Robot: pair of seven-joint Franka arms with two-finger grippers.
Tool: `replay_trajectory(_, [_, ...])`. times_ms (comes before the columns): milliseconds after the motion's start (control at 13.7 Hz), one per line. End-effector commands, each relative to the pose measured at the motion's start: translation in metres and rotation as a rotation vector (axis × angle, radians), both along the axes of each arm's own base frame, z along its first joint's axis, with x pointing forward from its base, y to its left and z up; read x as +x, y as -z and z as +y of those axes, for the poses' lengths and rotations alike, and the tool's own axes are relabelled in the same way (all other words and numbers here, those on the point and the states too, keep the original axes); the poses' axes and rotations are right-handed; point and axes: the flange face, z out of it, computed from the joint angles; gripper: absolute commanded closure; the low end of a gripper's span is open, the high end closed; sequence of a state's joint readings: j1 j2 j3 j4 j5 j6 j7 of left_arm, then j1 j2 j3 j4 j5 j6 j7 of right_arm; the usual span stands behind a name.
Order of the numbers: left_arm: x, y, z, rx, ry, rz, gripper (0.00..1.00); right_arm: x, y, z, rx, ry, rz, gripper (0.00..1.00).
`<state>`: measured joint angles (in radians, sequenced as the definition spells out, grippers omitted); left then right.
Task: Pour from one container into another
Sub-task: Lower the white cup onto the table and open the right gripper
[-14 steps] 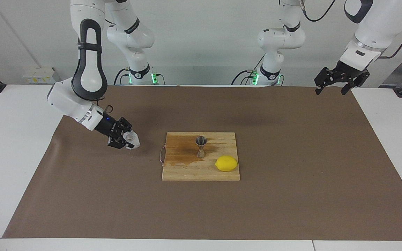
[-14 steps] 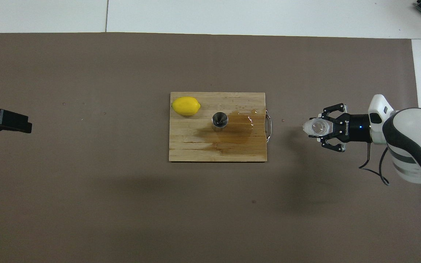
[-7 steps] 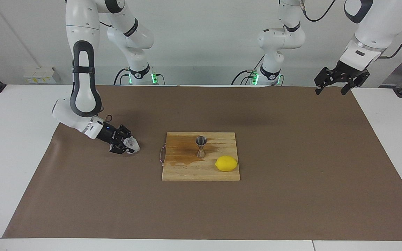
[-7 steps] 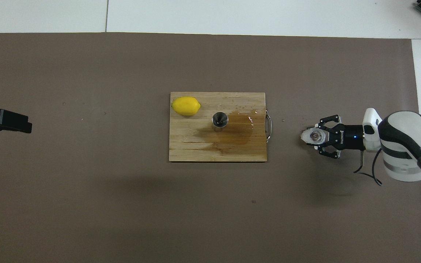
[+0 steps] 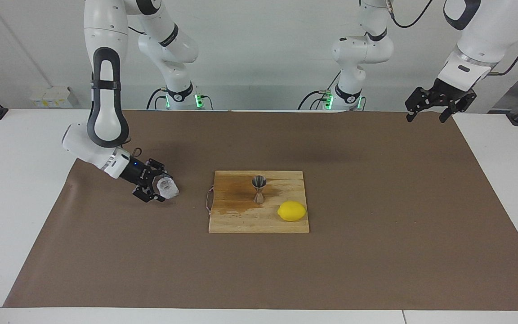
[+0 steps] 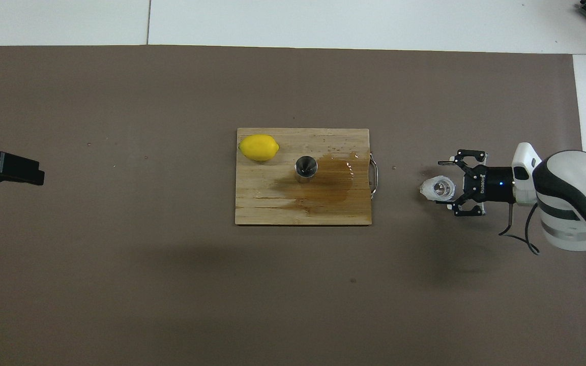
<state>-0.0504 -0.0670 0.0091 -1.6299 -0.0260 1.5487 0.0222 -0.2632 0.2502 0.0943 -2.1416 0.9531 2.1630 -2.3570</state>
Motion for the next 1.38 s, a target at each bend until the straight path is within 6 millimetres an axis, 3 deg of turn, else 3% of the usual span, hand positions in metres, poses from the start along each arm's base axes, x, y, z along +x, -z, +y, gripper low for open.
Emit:
replay_trajectory(0, [-0.003,0.000,0.002,-0.010,0.000,0.012,0.00,-0.002,-0.049,0.018,-0.062,0.029,0.036,0.00])
replay_trajectory(509, [-0.005,0.000,-0.013,-0.009,0.022,0.017,0.00,-0.005,-0.126,0.041,-0.231,0.251,0.245,0.00])
replay_trajectory(801, [-0.001,-0.002,-0.028,-0.011,0.051,-0.018,0.00,-0.019,-0.190,0.082,-0.464,0.488,0.299,0.00])
replay_trajectory(1092, [0.003,-0.004,-0.043,-0.014,0.076,-0.055,0.00,-0.032,-0.232,0.095,-0.556,0.706,0.365,0.00])
replay_trajectory(1237, [0.005,-0.002,-0.057,-0.016,0.101,-0.067,0.00,-0.037,-0.249,0.116,-0.629,0.780,0.407,0.00])
replay_trajectory(1310, [0.005,0.000,-0.067,-0.017,0.118,-0.070,0.00,-0.039,-0.263,0.118,-0.645,0.882,0.442,0.00])
